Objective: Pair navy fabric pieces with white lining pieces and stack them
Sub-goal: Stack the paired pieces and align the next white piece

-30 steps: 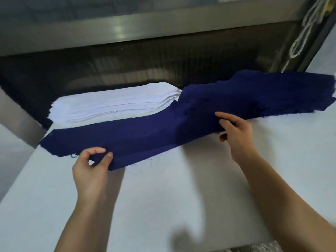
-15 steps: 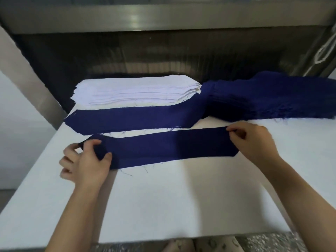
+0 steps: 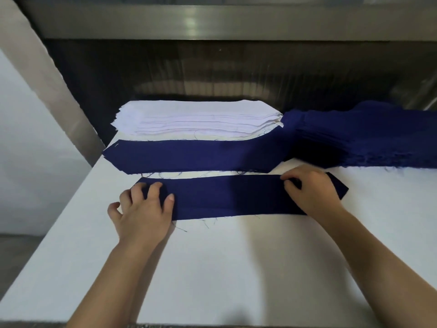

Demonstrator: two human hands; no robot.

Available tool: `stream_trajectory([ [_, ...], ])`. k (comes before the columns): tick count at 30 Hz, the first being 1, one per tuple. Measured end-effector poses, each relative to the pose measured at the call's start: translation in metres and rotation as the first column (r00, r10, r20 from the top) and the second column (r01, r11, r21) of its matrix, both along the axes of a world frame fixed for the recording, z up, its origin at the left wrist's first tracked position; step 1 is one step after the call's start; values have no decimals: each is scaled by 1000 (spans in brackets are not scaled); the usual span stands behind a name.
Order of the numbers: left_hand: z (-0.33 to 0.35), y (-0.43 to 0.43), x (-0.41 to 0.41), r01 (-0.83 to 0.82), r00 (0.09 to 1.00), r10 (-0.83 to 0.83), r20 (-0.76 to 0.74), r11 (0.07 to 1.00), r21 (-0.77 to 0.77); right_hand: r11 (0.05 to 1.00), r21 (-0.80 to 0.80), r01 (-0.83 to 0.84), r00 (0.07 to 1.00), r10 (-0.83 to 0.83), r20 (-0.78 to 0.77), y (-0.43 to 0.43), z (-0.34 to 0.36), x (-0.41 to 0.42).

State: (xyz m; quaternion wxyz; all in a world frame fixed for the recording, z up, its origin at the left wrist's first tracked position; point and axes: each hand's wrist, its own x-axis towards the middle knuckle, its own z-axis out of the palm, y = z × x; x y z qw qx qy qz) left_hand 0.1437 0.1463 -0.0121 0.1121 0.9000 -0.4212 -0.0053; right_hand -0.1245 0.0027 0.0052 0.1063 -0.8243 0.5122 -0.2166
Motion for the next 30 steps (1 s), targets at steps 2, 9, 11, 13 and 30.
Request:
stream_trajectory([
  [2,5,-7,3,21,999,-20,32,1000,-10,999,-36,-15,995,18,103,-7,4,19],
  [9,40,-74,47,105,994,-106,37,994,31,995,-54,-79,996,81,38,-70,11,84],
  [11,52,-100,57,112,994,-112,-12,993,-20,999,-24,-38,998,39,49,-89,11,96],
  [13,58,-123,61,150,988,-153,-38,987,-64,1000,19,4,998,-5,57,-104,10,105],
  [30,26,-192,73,194,975,-191,115,981,-8,992,-52,117,980,-124,-153,-143,1,120],
])
